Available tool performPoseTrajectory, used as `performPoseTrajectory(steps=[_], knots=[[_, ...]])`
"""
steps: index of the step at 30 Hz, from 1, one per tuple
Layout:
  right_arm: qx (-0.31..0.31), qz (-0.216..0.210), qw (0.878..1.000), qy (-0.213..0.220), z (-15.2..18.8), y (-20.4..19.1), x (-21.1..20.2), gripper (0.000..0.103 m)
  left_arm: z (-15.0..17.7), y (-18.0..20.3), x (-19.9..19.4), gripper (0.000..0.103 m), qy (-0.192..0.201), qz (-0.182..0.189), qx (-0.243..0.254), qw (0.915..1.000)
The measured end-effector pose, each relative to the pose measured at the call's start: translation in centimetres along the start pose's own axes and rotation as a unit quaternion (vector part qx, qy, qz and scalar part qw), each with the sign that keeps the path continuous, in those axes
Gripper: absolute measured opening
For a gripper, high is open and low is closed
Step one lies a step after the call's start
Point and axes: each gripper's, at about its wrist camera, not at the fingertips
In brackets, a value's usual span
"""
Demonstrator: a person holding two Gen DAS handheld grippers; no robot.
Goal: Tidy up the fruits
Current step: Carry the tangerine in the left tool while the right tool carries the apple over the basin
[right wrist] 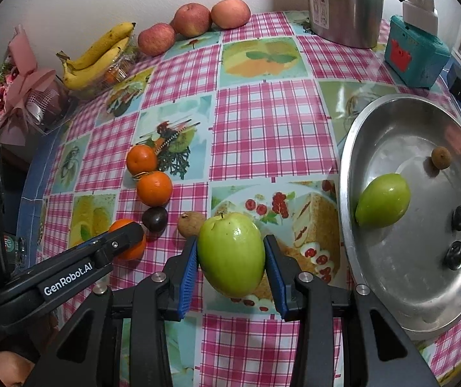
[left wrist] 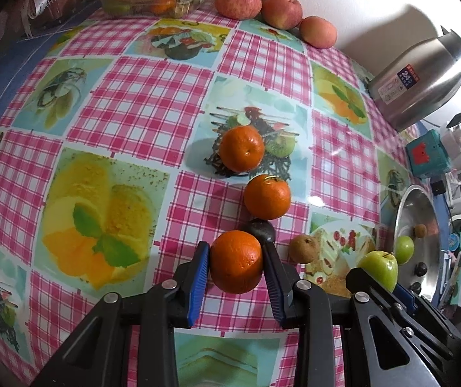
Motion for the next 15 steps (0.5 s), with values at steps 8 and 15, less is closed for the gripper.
performPoseTrajectory(steps=[8,15], knots=[[-0.003,-0.010,1.000,0.013,-0.4,-0.2,-1.0,0.041,0.0,0.2,-2.5,0.036,0.041,-0.001,0.001,0.9991],[-0.002,-0.013,1.000,0.022,-0.7,0.3,-2.1,0.041,-0.3,0.8,-4.1,0.036,0.076,-0.013,0.001,0.9970]])
Point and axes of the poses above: each gripper's, at about its wrist camera, not at the fingertips, and x roughly the way its jaws point, y to its right, z to its underside, and after that the axes turned 14 degrees about -z, right-handed
